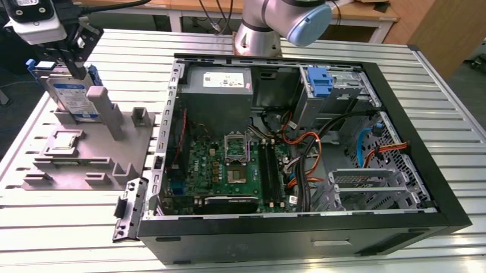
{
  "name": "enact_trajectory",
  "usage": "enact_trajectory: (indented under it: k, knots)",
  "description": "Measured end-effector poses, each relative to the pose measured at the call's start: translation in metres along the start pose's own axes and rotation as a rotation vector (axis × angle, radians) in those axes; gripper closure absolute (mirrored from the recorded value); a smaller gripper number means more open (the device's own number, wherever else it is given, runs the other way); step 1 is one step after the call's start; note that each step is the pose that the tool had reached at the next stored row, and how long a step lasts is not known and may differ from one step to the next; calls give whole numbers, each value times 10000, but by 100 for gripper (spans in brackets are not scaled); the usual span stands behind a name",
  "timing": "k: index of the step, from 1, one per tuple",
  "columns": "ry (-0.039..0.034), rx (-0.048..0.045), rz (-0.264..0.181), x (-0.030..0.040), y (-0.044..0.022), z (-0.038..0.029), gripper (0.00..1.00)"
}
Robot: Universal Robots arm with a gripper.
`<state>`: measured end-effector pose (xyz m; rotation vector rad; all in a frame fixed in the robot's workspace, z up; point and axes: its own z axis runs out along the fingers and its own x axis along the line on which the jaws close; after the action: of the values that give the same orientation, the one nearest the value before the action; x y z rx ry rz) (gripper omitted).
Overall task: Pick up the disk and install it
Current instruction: 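Reach for the disk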
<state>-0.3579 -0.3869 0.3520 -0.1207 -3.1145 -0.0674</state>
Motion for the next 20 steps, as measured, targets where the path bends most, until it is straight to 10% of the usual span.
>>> enact_trajectory:
  k: [20]
  knots:
    - [0, -4, 1, 66, -4, 12, 90]
